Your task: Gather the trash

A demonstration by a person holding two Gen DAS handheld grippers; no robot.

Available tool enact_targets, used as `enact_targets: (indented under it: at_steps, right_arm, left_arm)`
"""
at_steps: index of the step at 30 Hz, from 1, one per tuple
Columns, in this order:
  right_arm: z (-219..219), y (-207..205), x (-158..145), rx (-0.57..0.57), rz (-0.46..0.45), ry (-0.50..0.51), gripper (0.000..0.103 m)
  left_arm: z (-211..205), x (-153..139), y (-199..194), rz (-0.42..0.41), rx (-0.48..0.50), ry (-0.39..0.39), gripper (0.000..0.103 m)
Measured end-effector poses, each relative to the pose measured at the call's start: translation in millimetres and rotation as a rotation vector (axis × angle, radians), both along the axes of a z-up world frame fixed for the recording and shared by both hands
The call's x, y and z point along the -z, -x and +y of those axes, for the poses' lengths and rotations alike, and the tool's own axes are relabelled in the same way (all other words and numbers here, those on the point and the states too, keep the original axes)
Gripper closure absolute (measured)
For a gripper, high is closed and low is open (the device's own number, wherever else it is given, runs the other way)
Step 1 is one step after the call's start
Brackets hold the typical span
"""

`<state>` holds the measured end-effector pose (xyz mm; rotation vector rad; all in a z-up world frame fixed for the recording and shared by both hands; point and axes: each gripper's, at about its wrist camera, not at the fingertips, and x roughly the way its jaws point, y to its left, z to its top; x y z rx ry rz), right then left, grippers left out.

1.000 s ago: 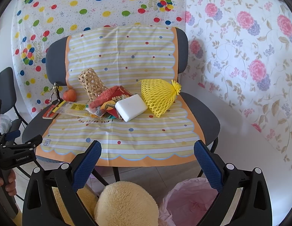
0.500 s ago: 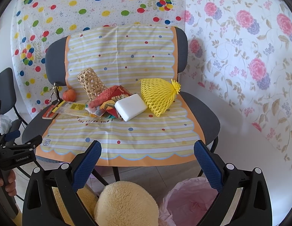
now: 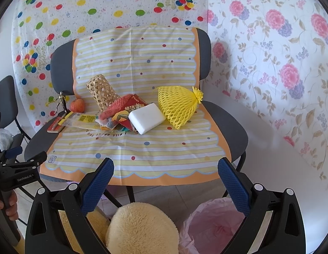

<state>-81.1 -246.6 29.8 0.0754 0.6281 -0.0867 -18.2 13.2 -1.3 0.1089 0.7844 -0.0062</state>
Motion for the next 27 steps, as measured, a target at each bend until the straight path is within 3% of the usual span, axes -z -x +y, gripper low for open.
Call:
enact_targets:
  at_steps: [4,6,11,16,21,25,27]
  right_arm:
    - [-1,-8,4,-0.016,0.001,-0.024,0.006]
    - [-4,-17,4,-0.035,-0.015,-0.102,0.006]
    - [-10,-49,2,-0.060,-0.074,-0.058,0.006]
    - [-33,-99,18,-0.088,-0.003,-0.134,0.006]
    - [-48,-147,24,-0.091,-0.025,-0.093,0.006]
    - [-72,-188,53,-0.042,0.092,-0.138,0.007]
    - [-72,-202,68,-0.060,0.126,-0.095,0.011]
  left_arm:
    - [0,5,-5,0.009,-0.002,-0.004,0.006]
    - [-1,6,-12,0.013,-0.006,0.002,0.007]
    - [0,12,-31,0.033,0.016,0.024,0.007]
    - [-10,9,-55,0.017,0.037,0.023,0.007]
    - [-27,10,-89,-0.006,0.041,0.043,0.007]
    - [-49,17,-114,0.027,0.045,0.037,0.007]
    - [-62,21,-126,0.048,0.068,0.018,0.007]
